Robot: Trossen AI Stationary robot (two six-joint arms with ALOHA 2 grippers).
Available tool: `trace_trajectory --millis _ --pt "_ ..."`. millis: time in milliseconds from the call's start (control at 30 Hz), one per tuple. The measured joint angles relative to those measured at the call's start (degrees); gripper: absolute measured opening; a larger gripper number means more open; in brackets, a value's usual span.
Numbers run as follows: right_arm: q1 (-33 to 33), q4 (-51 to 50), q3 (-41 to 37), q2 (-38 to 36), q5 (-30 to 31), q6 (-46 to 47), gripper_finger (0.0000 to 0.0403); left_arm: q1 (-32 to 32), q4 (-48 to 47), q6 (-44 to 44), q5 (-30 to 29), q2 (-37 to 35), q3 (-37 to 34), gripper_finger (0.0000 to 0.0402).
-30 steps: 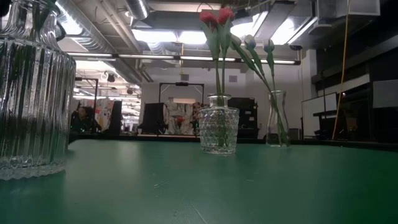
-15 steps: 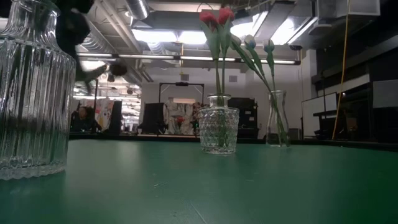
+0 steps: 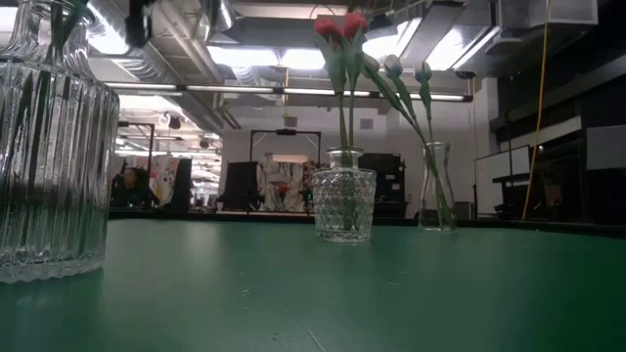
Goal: Sort flowers into vase by color
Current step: Put the black tulip into the bottom transparent flower vase
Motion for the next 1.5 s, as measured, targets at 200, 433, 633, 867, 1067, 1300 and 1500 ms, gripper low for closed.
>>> trace_trajectory --millis 200,433,633,867,1067,1300,1500 --pt "-6.87 9.49 0.02 -0.54 -9.66 -5.52 0.0243 1.14 11.23 11.27 0.02 0.33 0.01 0.0001" --pt "-13.66 13.64 0.04 -0.56 -17.46 -7.46 0.0243 2.52 14.13 17.97 0.02 1.86 -0.01 0.0001" --pt "-17.26 14.99 0.04 -1.0 -23.9 -8.06 0.0243 2.52 21.13 23.27 0.04 4.8 -0.01 0.0001" --pt "-18.76 18.11 0.04 -1.0 -26.43 -8.79 0.0243 2.52 22.37 24.21 0.12 8.5 0.68 0.0001" --pt "-19.87 17.89 0.04 -1.0 -27.56 -8.81 0.0243 2.52 22.29 26.53 0.44 11.69 3.39 0.0001" --pt "-20.65 17.58 0.04 -1.0 -28.0 -9.06 0.0241 2.52 22.29 28.85 0.95 13.12 5.49 0.0001" --pt "-20.63 17.55 0.04 -1.0 -28.03 -9.98 0.0175 2.52 21.9 28.85 0.95 13.12 5.49 0.0001"
